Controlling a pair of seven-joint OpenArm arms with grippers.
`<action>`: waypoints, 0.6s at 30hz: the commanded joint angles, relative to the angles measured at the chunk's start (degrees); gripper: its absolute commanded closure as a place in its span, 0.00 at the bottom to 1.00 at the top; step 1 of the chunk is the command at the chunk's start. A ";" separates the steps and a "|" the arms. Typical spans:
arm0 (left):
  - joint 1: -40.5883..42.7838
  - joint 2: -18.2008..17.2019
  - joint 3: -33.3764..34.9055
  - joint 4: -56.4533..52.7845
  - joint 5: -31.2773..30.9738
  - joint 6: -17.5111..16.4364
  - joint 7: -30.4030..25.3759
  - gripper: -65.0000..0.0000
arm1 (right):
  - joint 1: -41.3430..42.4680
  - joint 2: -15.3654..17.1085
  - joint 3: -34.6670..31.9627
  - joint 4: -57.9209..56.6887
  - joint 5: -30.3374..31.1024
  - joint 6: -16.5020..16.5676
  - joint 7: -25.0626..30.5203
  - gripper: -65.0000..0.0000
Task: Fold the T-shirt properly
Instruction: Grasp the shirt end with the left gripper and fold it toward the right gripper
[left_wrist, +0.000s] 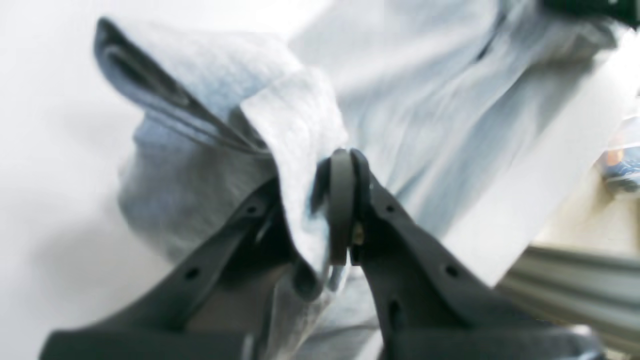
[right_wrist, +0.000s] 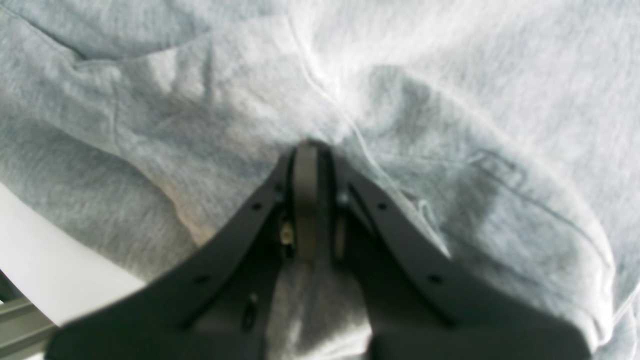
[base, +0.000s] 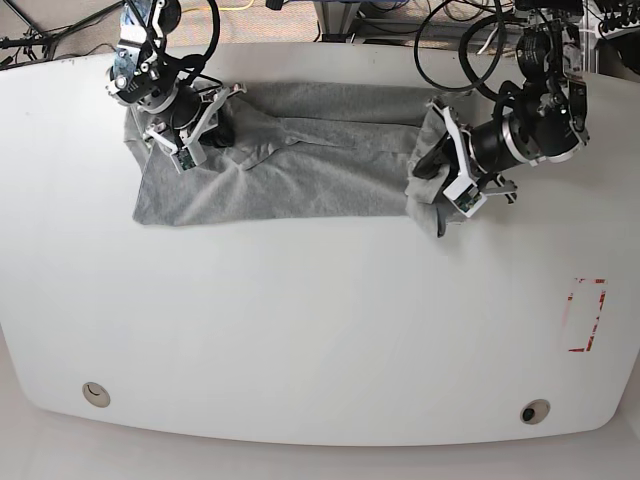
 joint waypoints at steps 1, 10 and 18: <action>-1.01 0.64 0.96 0.73 1.46 0.33 -1.03 1.00 | -0.10 -0.49 -0.02 0.56 -1.12 -0.12 -1.59 0.95; -1.71 3.10 4.21 0.73 5.68 0.24 -1.03 1.00 | -0.10 -0.84 -0.02 0.56 -1.12 -0.12 -1.59 0.95; -1.71 3.28 4.56 0.73 5.68 0.33 -1.03 1.00 | -0.19 -0.93 -0.02 0.56 -1.12 -0.12 -1.59 0.95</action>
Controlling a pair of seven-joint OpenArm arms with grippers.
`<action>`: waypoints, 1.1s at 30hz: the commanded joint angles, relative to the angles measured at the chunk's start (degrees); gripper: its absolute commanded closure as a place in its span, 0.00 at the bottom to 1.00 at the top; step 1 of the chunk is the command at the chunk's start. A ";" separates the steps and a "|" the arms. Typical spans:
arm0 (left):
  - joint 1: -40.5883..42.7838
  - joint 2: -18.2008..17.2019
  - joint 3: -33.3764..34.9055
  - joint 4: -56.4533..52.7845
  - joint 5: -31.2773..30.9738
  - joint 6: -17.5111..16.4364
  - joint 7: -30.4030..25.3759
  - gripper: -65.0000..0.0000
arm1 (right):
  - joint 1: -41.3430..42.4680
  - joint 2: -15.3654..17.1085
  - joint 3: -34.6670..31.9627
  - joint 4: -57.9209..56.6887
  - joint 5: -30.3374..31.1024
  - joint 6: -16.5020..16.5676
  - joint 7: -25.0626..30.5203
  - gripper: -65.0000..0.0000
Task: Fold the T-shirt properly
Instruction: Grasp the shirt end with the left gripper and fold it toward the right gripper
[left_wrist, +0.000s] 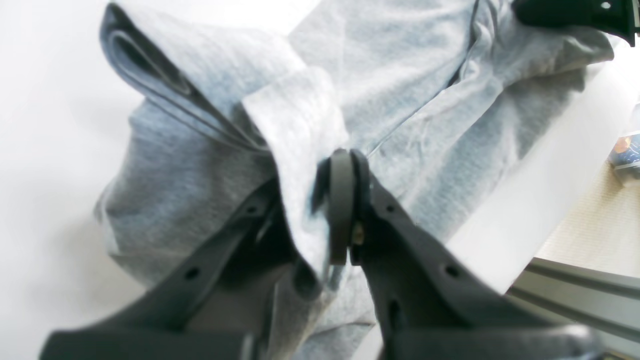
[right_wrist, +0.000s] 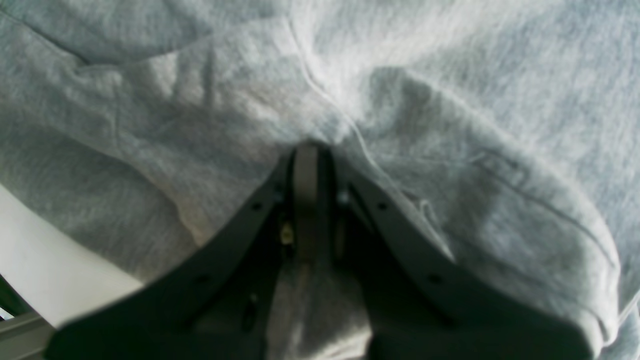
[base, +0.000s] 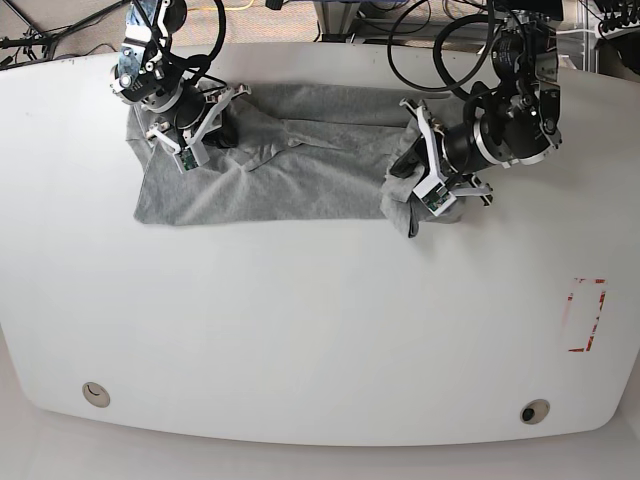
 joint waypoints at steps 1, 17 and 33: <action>-0.73 -0.13 0.37 0.88 -1.09 0.22 -1.27 0.98 | -0.21 0.14 -0.06 0.41 -1.06 -0.05 -1.59 0.95; -3.71 2.77 9.68 0.97 -1.53 0.13 1.45 0.34 | -0.12 0.23 -0.15 0.41 -1.06 -0.05 -1.59 0.95; -6.00 -0.49 -5.09 0.88 -1.09 0.13 2.07 0.48 | 0.14 0.05 -0.15 9.99 -0.62 -0.05 -4.22 0.95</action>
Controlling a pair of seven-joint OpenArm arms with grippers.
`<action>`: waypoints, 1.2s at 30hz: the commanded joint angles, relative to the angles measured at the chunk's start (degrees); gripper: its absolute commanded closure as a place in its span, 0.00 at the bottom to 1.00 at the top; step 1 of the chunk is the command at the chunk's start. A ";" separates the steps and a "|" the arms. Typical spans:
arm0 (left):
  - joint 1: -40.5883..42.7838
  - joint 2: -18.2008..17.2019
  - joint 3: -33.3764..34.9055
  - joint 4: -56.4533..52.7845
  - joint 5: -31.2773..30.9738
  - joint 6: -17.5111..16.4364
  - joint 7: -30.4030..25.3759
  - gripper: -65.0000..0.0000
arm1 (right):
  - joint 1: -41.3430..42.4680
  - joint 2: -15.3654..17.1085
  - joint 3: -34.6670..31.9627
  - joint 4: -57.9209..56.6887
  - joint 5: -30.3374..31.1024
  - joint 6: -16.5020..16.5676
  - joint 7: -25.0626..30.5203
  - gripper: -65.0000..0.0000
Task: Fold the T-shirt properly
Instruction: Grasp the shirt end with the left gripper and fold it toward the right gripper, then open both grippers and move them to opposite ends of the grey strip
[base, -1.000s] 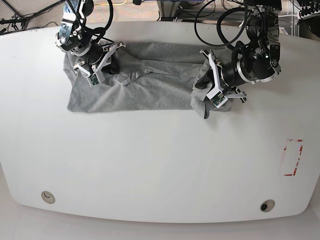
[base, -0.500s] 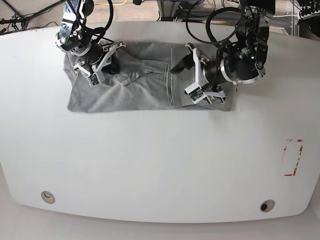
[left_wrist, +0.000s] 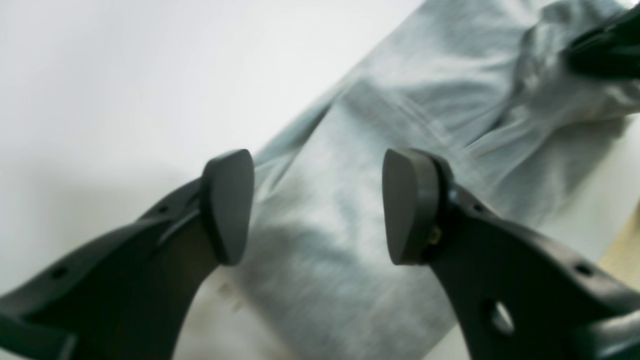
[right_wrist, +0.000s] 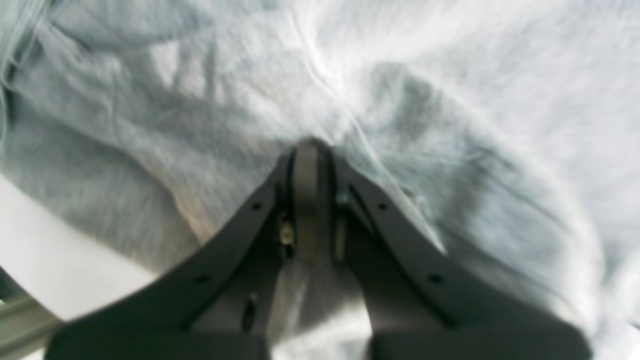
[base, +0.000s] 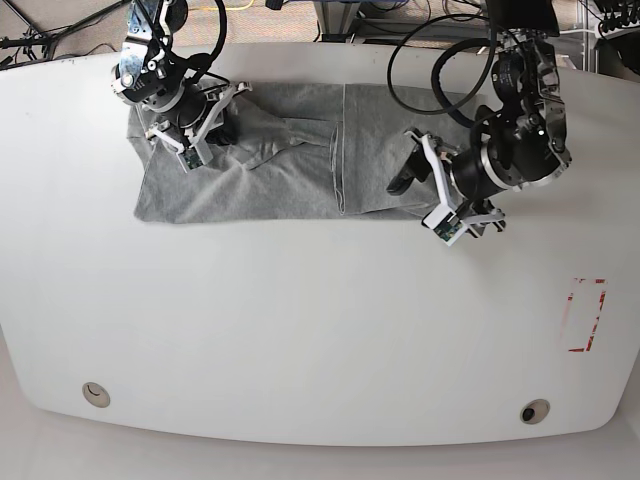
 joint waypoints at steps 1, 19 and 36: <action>-0.14 -1.91 -1.00 0.79 -1.22 -0.05 -1.34 0.51 | 0.93 0.23 0.15 5.65 0.85 -0.03 -1.39 0.95; 6.10 -5.43 -3.37 -12.75 5.81 -0.22 -11.80 0.96 | 15.52 -4.70 24.68 9.43 10.43 -0.03 -20.47 0.26; 6.37 -5.51 -3.46 -15.82 6.51 -0.22 -11.89 0.96 | 18.51 6.64 37.25 -13.16 26.78 -0.03 -26.89 0.22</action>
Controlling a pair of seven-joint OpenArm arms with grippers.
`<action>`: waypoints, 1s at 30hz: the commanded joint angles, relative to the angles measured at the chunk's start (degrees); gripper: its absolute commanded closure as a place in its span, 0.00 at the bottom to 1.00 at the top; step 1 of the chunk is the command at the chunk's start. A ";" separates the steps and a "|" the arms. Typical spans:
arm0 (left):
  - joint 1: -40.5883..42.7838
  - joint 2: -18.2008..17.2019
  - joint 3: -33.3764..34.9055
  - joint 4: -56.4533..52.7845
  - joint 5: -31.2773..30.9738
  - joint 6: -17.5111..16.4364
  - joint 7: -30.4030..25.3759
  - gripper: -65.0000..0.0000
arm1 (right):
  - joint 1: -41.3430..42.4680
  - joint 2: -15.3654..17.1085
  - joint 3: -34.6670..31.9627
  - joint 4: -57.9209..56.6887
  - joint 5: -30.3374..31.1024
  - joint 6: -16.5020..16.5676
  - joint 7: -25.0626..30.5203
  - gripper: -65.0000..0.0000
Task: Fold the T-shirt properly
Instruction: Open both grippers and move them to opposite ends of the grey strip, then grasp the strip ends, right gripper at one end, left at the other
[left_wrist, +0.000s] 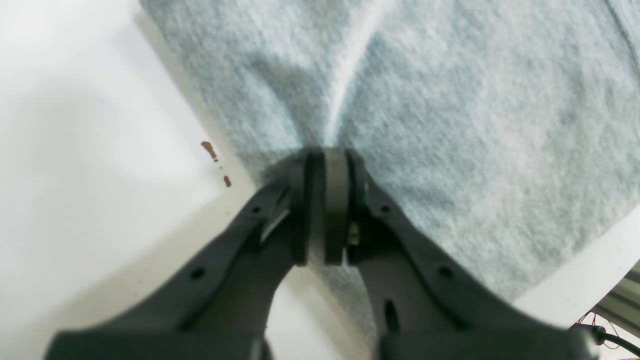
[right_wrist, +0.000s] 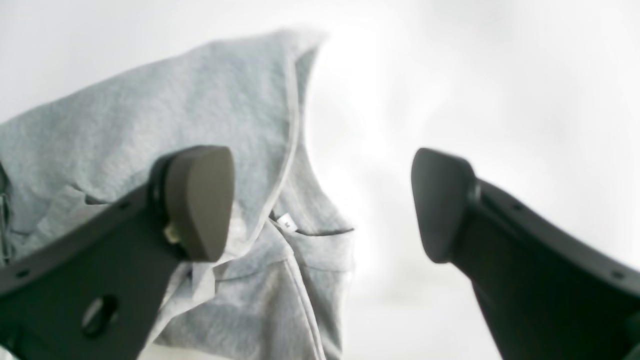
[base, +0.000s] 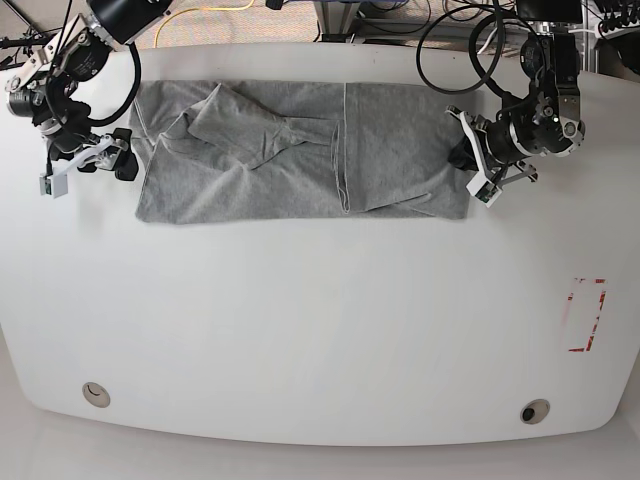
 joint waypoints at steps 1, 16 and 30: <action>-0.50 -0.51 -0.25 0.64 -0.15 -0.20 -0.26 0.96 | 0.28 1.49 0.29 -2.96 2.00 0.12 0.96 0.22; -0.41 -0.51 -0.25 0.64 -0.15 -0.11 -0.17 0.96 | -1.83 -0.97 -3.75 -5.42 2.53 0.12 3.16 0.22; -0.41 -0.51 -0.34 0.64 -0.15 -0.02 -0.17 0.96 | -3.06 -4.23 -10.17 -5.42 2.09 0.12 5.36 0.22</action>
